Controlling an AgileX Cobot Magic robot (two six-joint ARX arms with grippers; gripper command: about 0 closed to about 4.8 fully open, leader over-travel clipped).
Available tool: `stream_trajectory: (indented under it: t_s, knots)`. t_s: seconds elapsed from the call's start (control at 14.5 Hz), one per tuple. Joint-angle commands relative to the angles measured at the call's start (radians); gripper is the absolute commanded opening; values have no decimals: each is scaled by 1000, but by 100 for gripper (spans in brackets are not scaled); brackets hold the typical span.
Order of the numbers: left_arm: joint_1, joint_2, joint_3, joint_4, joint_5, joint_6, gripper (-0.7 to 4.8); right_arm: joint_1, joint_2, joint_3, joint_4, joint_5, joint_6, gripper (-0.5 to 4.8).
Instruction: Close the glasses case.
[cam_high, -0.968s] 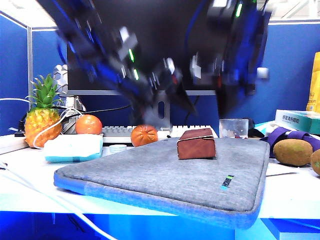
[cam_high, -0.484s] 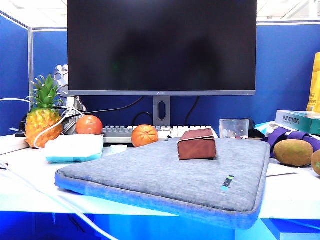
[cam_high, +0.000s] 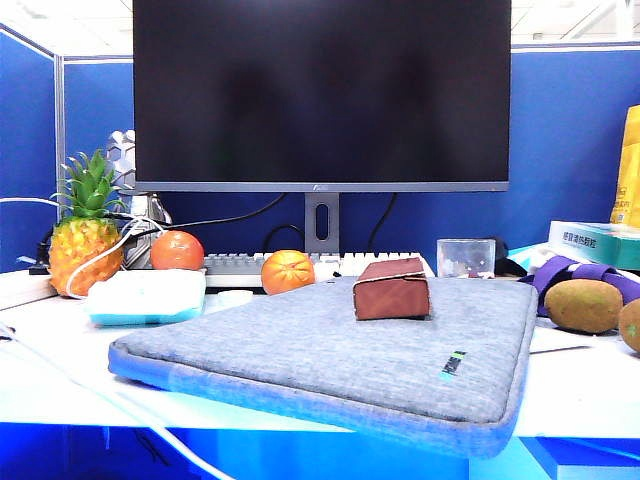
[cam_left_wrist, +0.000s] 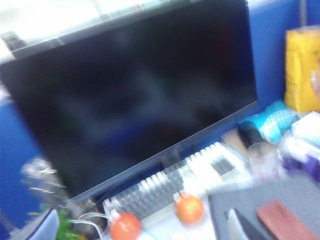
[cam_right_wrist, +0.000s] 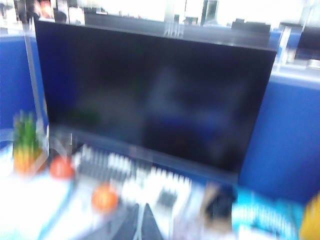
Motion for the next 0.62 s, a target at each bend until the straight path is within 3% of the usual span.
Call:
stream_trajectory:
  t_s: [0.07, 0.28, 0.48, 0.62]
  knots:
    - [0, -200, -121, -14, -111, -28, 457, 2, -198, -241, 161, -6, 5, -1]
    - [0, -370, -239, -51, -222, -91, 457, 2, -462, -537, 354, -2, 102, -1]
    - [0, -463, -345, -90, -222, -187, 457, 2, -578, -673, 386, -51, 153, -1]
    - [0, -467, -420, -76, -219, -201, 457, 2, -584, -727, 383, -56, 196, -1]
